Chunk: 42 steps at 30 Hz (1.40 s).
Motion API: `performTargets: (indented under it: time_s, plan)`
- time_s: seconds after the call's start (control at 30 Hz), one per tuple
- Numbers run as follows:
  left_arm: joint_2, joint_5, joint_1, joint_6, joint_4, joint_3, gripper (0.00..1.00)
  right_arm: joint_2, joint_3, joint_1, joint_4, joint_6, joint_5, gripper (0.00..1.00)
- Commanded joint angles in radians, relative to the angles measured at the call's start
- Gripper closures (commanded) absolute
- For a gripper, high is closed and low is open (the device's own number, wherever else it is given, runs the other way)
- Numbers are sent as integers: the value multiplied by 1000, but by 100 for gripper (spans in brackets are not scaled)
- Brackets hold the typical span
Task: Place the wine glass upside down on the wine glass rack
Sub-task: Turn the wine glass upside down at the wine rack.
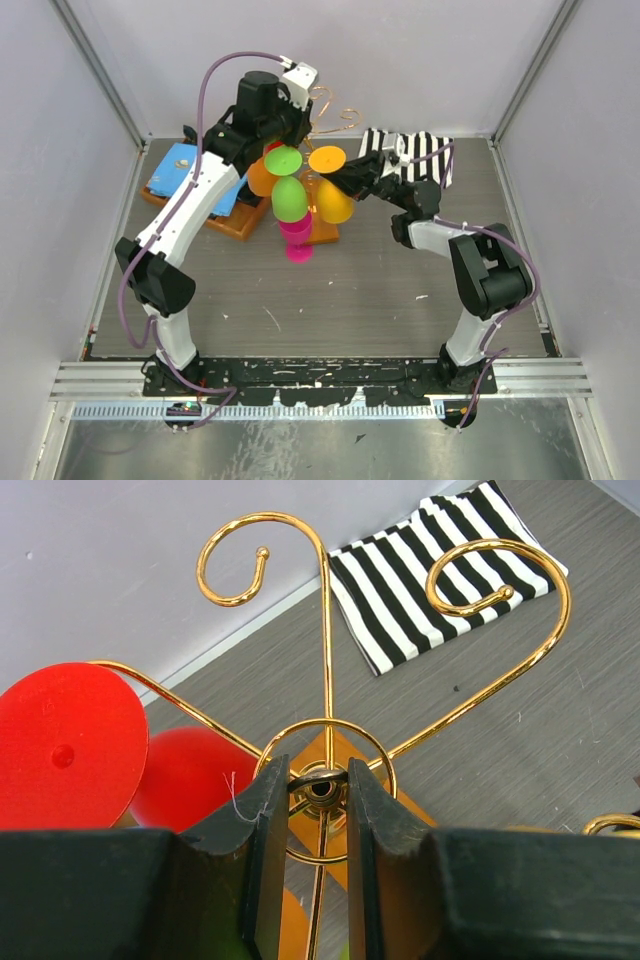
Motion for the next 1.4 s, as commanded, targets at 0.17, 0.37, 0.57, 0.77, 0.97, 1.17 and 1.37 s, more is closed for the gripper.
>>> performTargets:
  time_s: [0.17,0.37,0.57,0.77,0.97,1.17,1.37]
  plan:
    - [-18,8,7,6,13,-13,75,-113,-68,24,177,-50,-25,100]
    - [-19,14,7,4,13,-12,76,-130,-134,20,176,-88,126,100]
    - [-20,18,7,4,15,-14,76,-115,-140,14,156,-90,229,100]
    - [-21,21,7,6,12,-13,75,-106,-86,13,14,-103,256,95]
    - [-21,26,7,6,12,-13,74,-81,-42,12,-77,-121,216,89]
    - [-22,27,7,6,12,-15,66,-45,-18,14,-74,-101,173,81]
    - [-26,28,7,6,14,-16,61,-91,-58,13,-120,-160,251,66]
